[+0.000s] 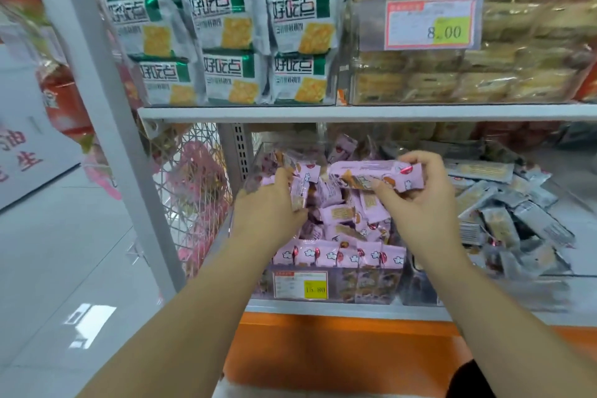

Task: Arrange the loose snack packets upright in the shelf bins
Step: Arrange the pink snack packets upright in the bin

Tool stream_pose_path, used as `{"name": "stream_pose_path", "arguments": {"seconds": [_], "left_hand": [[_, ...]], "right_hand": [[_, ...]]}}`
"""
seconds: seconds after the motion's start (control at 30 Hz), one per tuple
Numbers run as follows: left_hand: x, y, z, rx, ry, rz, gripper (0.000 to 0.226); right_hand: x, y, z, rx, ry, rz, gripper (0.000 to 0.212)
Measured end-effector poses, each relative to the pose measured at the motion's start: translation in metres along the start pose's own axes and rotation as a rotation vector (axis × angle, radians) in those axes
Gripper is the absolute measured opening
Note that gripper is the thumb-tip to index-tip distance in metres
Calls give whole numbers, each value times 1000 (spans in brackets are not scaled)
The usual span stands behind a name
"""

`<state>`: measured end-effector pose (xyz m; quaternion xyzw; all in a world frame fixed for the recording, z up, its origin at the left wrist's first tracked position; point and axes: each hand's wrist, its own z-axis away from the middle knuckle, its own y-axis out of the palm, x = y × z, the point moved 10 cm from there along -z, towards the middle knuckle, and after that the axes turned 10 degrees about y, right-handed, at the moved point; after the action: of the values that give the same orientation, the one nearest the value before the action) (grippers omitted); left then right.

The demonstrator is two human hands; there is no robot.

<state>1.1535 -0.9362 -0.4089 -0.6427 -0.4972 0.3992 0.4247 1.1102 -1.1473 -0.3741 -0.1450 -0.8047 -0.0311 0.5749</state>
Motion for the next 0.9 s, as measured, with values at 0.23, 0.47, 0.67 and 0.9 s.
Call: {"name": "stream_pose_path", "arguments": {"seconds": [0.23,0.47,0.67,0.9], "left_hand": [[16,-19,10,-215,-145,527,34],[40,-28,3,-319,-259,728,27],[40,-32,-26,-349,-244,701,8],[21,-22,-74,-404,-172,553,20]], "right_hand": [[-3,-3,-20,-162,-73,102,21],[-13,19,-65,-91,51,438,13],[-20,49,-82,132,99,637,14],[-26,46,-80,186,71,585,37]]}}
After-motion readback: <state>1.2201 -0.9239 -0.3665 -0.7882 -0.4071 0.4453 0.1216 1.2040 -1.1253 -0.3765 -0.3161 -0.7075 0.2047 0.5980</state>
